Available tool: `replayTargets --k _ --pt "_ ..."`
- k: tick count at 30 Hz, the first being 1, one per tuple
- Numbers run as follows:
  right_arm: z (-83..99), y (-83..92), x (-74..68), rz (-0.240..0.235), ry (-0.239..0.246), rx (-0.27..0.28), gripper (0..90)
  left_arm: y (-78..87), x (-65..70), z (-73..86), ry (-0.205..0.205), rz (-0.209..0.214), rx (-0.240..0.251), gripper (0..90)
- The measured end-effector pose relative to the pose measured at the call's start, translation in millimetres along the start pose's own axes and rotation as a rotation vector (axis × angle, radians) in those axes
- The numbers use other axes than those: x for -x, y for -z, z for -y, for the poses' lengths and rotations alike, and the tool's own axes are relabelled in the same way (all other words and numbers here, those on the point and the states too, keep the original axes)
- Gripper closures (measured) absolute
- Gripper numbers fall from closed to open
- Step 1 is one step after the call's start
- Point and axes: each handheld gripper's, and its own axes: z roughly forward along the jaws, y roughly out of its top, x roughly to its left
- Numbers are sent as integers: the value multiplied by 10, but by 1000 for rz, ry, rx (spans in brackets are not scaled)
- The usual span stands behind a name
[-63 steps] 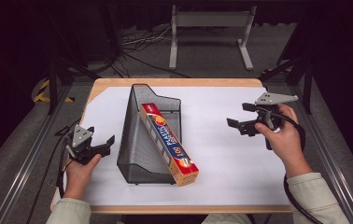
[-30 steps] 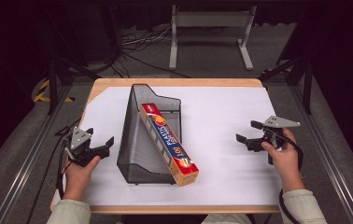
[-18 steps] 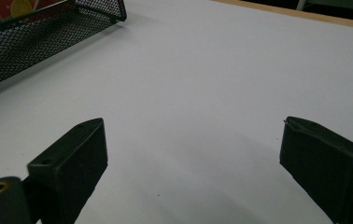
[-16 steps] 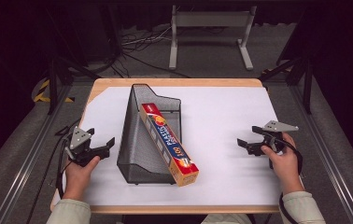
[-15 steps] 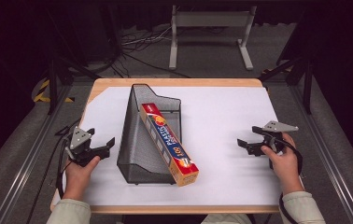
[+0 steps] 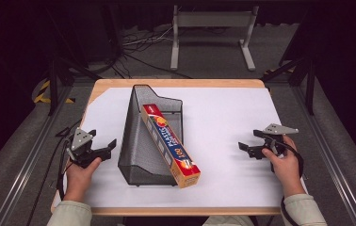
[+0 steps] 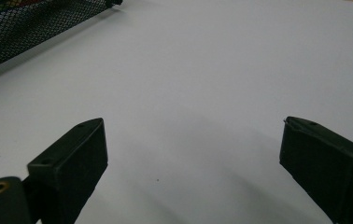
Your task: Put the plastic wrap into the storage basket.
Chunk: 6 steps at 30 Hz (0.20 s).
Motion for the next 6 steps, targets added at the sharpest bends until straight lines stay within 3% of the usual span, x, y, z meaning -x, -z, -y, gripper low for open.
replayTargets --k 6 --pt "-19 17 -12 -1 -2 9 81 1 -3 -1 0 -3 2 143"
